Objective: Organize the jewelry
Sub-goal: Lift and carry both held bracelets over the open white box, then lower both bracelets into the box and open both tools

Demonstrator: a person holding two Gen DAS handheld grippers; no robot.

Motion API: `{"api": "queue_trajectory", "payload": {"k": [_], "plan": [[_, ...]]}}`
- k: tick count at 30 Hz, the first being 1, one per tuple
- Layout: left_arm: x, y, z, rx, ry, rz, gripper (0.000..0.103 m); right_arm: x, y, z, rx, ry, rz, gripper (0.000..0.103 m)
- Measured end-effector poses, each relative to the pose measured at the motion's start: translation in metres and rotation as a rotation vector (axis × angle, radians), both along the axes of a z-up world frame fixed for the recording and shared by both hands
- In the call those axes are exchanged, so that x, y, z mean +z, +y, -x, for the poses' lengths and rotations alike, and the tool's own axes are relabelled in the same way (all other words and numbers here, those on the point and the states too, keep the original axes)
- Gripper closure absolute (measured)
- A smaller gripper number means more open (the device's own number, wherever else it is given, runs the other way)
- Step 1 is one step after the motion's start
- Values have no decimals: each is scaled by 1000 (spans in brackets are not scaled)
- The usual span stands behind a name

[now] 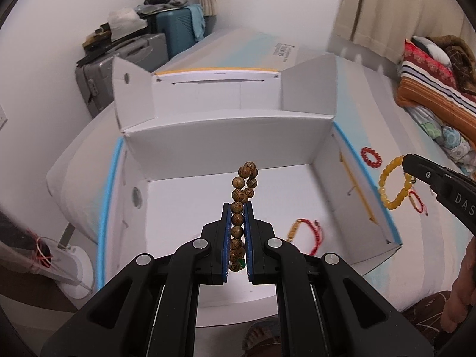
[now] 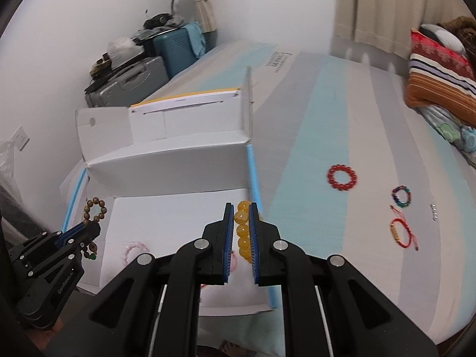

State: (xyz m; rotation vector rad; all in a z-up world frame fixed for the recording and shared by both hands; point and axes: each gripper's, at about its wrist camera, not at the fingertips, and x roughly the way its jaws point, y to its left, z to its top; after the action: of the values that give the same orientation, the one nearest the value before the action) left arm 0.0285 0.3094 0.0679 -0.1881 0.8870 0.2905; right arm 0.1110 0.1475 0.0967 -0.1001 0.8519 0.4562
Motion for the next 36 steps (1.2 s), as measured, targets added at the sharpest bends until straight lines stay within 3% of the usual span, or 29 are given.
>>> {"api": "queue_trajectory", "payload": {"k": [8,15,26,31,33,35,36], "plan": [[-9,27,13,40,17,5,96,-9,35,9,50,8,10,94],[-25,46,19,74,58,17,96,-35,56,14,81,64,46,94],[-60,44,8,41,158,62,96,-77,70,15,108,180,111,94],[-66,38,7,25,185,50,94,-83,72,15,111,210,122,91],[-66,37,7,27,183,47,93,-80,72,16,111,201,122,85],[-65,35,7,25,181,46,91,-77,70,17,108,185,119,66],[-63,35,8,30,177,46,82,-74,69,18,104,175,117,62]]}}
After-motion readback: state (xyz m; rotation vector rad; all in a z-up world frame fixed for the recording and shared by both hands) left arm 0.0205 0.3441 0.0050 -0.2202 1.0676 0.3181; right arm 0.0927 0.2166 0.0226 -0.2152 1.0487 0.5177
